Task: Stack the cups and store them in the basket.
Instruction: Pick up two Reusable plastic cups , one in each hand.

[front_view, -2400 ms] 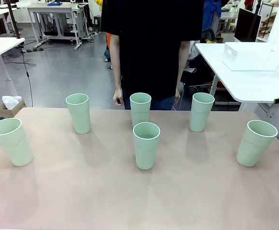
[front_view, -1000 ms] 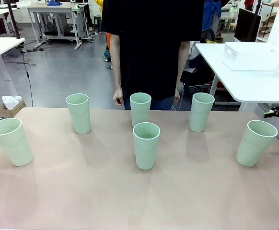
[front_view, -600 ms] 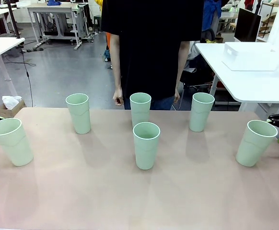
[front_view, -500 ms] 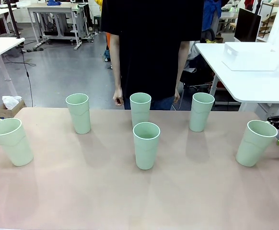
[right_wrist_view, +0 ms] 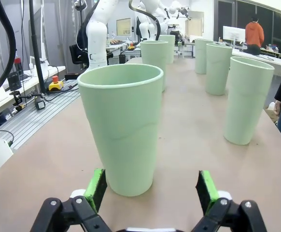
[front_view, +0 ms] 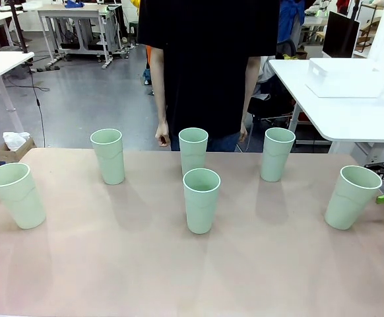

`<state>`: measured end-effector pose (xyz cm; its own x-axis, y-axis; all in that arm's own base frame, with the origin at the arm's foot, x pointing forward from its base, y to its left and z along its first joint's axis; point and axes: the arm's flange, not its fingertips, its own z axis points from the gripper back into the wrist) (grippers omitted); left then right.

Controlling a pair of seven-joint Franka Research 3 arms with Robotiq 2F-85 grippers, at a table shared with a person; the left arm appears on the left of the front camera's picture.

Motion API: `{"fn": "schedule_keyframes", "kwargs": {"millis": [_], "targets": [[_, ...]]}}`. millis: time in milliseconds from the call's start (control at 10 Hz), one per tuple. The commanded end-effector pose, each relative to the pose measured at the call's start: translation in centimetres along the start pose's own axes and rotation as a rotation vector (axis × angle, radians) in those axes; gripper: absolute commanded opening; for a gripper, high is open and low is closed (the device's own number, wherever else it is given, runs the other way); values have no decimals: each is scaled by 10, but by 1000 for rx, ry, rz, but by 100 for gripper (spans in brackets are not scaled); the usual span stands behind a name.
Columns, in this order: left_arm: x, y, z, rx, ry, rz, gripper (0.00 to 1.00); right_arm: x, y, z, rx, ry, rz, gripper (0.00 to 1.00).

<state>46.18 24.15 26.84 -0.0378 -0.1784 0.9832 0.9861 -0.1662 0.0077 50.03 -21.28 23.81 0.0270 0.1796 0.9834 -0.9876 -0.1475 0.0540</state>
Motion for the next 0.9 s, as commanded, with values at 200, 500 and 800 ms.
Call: {"fn": "schedule_keyframes", "kwargs": {"millis": [200,500,800], "targets": [[-9,-5,-20,-62,5,-83,100,-1,5,-17,-23,-2,14,100],[-10,-5,-24,-77,-10,-117,100,-3,9,-26,-7,-3,17,100],[6,16,-23,-70,-11,-73,100,-10,4,-18,9,-20,-22,100]]}}
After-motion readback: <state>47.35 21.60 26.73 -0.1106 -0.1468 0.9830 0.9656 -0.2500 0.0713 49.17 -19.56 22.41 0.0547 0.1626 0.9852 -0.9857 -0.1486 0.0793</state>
